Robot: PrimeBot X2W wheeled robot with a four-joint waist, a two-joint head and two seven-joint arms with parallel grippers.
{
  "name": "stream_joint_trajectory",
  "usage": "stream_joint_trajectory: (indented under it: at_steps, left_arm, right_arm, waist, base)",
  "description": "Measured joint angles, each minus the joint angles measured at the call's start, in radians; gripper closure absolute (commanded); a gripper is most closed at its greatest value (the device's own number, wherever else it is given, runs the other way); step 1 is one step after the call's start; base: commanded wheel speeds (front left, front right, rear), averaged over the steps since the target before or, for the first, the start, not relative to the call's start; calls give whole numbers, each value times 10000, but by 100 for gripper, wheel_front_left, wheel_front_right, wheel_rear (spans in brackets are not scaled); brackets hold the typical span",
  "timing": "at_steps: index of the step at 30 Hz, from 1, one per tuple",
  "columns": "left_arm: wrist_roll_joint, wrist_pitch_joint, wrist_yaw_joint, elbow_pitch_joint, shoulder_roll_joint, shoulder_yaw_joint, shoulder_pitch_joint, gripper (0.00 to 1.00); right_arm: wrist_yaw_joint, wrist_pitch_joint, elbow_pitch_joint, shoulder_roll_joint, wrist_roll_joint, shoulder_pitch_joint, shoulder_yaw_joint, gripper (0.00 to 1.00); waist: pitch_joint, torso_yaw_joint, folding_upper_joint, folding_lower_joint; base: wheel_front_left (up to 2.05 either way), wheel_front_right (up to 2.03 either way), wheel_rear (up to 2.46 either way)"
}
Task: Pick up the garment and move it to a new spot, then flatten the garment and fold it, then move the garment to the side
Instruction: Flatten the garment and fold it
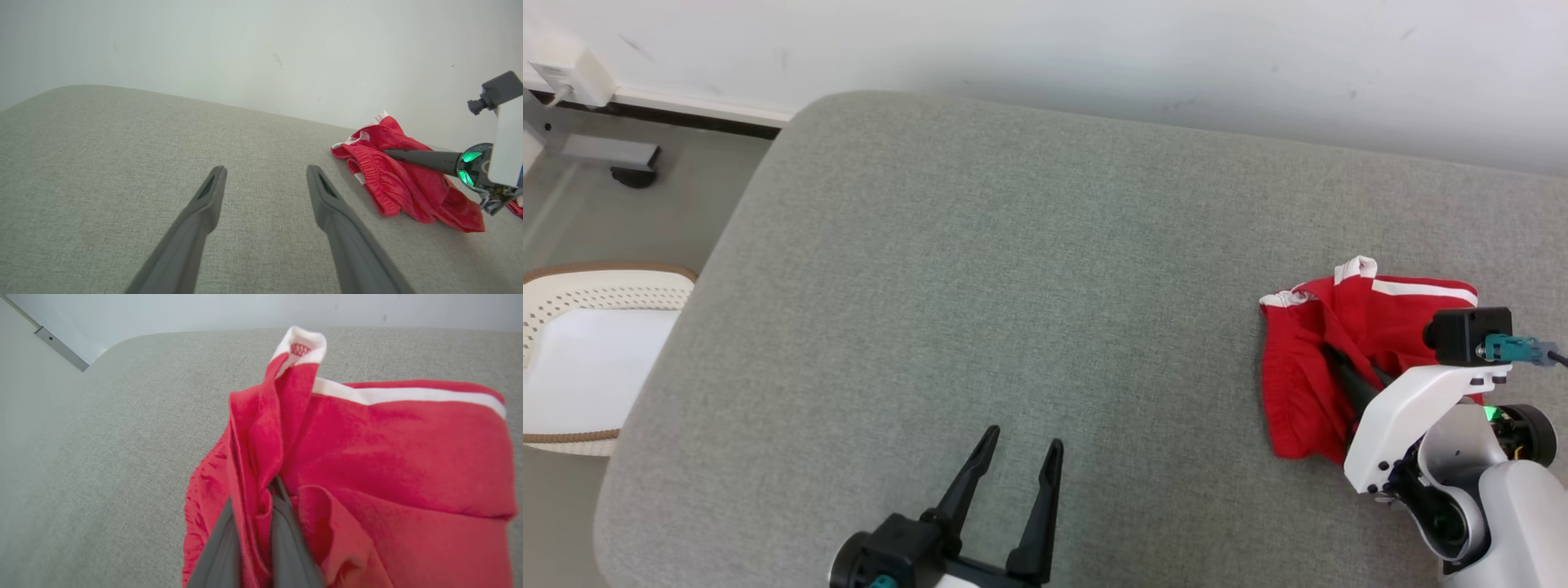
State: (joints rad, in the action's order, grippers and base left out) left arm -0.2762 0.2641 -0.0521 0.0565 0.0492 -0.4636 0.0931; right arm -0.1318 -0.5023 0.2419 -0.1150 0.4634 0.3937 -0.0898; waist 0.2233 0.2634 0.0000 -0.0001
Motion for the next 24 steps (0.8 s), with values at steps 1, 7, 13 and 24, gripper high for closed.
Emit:
stream_joint_trajectory:
  at_steps: [1, 7, 13, 24]
  left_arm:
    - [0, 0, 0, 13, 0, 0, -22, 0]
    - [8, 0, 0, 136, 0, 10, -194, 0]
    - [138, 0, 48, 288, -2, 211, -376, 0]
    - [408, 0, 178, 313, -2, 907, -1021, 0]
  right_arm:
    - [0, 86, 94, 59, -52, 0, 36, 76]
    - [0, 980, 320, 487, 316, 35, -146, 0]
    - [0, 1561, 84, 617, 1496, -143, -1106, 0]
    - [0, 3521, -1208, 25, 943, -1525, -1636, 0]
  waist:
    - [-32, 9, 0, 0]
    - [-225, -121, 0, 0]
    - [-519, -452, 0, 0]
    - [-1354, -1228, 0, -1]
  base:
    - [0, 0, 0]
    - [0, 0, 0]
    - [0, 0, 0]
    - [0, 0, 0]
